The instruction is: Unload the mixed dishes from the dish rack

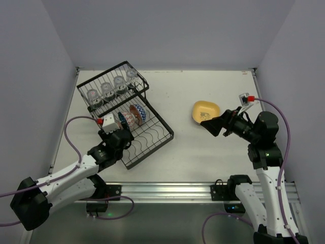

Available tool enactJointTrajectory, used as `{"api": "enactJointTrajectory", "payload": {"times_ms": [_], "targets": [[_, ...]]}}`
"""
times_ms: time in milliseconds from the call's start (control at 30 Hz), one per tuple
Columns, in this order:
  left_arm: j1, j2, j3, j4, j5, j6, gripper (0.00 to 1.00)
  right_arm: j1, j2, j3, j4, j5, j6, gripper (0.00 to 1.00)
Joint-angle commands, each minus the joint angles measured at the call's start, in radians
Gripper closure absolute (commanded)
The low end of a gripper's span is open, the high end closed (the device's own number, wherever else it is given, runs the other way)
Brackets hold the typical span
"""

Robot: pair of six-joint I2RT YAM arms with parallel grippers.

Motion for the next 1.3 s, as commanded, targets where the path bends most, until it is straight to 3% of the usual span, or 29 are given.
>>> {"api": "enactJointTrajectory", "payload": {"times_ms": [0,600,733,967,1267], "targets": [[0.014,0.013,-0.003,0.049,-0.083,-0.025,0.20,0.009,0.006,0.006,0.034,-0.035,0.006,0.01],[0.095,0.049,-0.078,0.325,-0.004,0.136,0.40,0.037,0.009,0.009,0.026,-0.033,-0.008,0.01],[0.112,0.067,-0.093,0.356,0.009,0.148,0.51,0.041,0.008,0.012,0.017,-0.029,-0.013,0.01],[0.124,0.099,-0.107,0.428,0.034,0.170,0.58,0.051,0.006,0.016,0.007,-0.021,-0.020,0.01],[0.132,0.082,-0.126,0.468,0.048,0.171,0.77,0.058,0.003,0.020,0.000,-0.007,-0.024,0.01]]}}
